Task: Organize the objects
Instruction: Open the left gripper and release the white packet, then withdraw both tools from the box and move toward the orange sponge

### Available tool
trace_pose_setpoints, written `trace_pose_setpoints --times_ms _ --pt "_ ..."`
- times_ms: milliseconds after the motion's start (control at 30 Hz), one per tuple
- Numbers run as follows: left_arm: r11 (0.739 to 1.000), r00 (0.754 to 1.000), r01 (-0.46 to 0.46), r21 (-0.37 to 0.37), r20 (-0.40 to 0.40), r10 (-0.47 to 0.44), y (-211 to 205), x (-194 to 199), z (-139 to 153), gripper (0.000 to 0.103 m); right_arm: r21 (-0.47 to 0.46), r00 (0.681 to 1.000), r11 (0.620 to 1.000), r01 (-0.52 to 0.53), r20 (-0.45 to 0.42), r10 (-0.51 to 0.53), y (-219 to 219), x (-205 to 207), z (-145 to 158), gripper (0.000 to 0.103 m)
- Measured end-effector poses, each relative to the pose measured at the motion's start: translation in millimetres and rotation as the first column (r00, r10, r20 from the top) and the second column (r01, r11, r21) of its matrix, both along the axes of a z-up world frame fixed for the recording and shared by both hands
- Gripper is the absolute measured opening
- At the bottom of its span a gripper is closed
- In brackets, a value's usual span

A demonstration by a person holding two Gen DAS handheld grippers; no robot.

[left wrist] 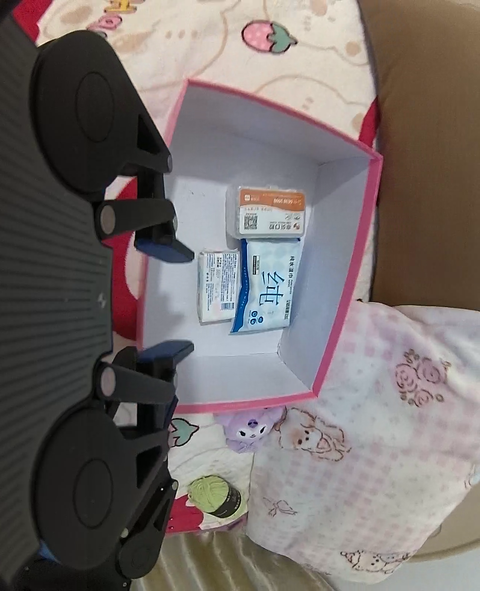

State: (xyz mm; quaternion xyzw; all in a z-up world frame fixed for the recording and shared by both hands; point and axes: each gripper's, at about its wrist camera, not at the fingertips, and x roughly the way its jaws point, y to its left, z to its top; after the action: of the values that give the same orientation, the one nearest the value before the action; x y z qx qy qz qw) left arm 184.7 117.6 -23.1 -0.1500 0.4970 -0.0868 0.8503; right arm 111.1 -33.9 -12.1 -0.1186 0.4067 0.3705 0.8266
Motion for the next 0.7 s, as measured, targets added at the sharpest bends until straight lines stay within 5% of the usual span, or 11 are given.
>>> trace_pose_setpoints --times_ms 233,433,700 --pt "0.996 1.000 -0.009 0.093 0.031 0.006 0 -31 35 0.065 -0.064 0.999 0.998 -0.027 0.040 0.029 -8 -24 18 0.049" --pt "0.999 1.000 0.006 0.054 0.022 -0.007 0 -57 67 0.073 -0.017 0.996 0.998 -0.061 0.057 0.062 -24 -51 50 0.071" --pt "0.992 0.996 0.054 0.112 0.069 -0.062 -11 -104 104 0.090 0.033 0.991 0.995 -0.091 0.099 0.087 -48 -83 84 0.081"
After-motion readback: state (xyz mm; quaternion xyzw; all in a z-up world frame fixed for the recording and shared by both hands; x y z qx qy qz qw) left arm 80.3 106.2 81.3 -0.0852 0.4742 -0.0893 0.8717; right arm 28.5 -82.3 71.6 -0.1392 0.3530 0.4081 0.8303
